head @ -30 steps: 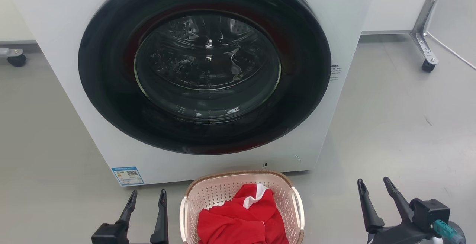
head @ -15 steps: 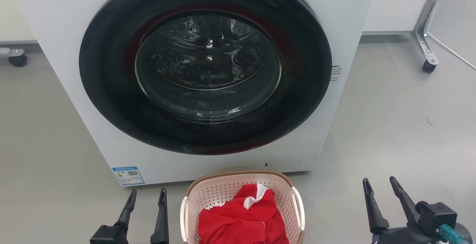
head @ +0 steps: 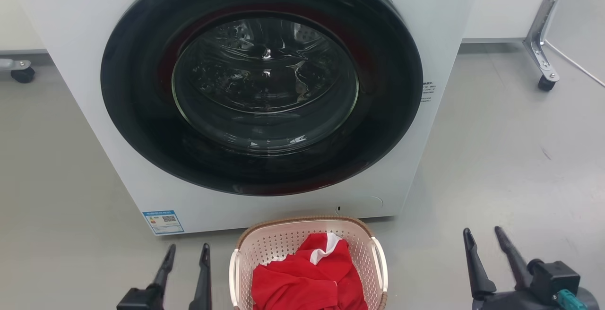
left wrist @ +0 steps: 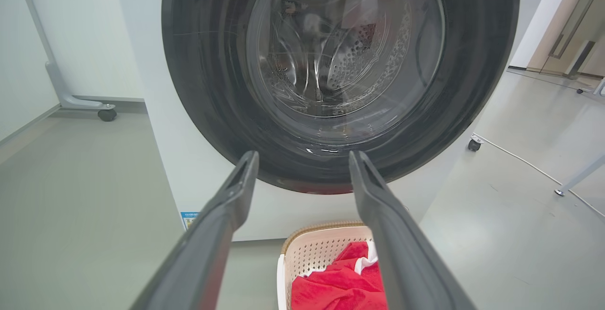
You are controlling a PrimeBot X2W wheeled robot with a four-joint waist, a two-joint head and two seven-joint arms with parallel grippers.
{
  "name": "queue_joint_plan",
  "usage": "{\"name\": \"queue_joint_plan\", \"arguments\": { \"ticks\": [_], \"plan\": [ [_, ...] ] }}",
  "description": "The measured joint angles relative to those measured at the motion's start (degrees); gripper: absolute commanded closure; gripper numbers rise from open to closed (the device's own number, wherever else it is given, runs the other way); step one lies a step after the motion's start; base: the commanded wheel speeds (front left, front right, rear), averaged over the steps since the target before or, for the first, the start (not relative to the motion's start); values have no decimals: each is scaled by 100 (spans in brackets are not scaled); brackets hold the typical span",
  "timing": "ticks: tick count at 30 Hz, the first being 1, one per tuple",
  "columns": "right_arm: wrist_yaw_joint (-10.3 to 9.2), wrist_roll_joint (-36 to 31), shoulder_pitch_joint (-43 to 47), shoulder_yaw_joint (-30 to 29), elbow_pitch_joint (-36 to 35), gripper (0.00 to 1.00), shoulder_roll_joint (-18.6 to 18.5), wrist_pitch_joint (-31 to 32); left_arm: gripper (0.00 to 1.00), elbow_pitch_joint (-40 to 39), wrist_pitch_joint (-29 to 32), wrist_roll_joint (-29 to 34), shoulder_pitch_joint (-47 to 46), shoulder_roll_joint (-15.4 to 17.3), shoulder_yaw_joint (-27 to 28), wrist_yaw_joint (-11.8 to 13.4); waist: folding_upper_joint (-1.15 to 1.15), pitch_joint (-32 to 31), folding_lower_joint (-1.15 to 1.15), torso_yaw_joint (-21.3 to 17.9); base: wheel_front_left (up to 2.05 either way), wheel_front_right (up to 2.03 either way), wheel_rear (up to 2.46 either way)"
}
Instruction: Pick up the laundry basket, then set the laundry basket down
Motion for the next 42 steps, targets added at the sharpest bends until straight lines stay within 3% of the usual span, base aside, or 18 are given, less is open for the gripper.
{"name": "queue_joint_plan", "arguments": {
  "ticks": [8, 42],
  "plan": [
    [58, 135, 146, -66, 187, 100, 165, 66, 100, 224, 55, -119, 106, -49, 63, -55, 0, 3, 0, 3, 0, 0, 0],
    [509, 2423, 64, -1040, 307, 100, 593, 824, 100, 403, 760, -2561, -51, -233, 792, -513, 0, 15, 0, 26, 0, 0, 0]
  ]
}}
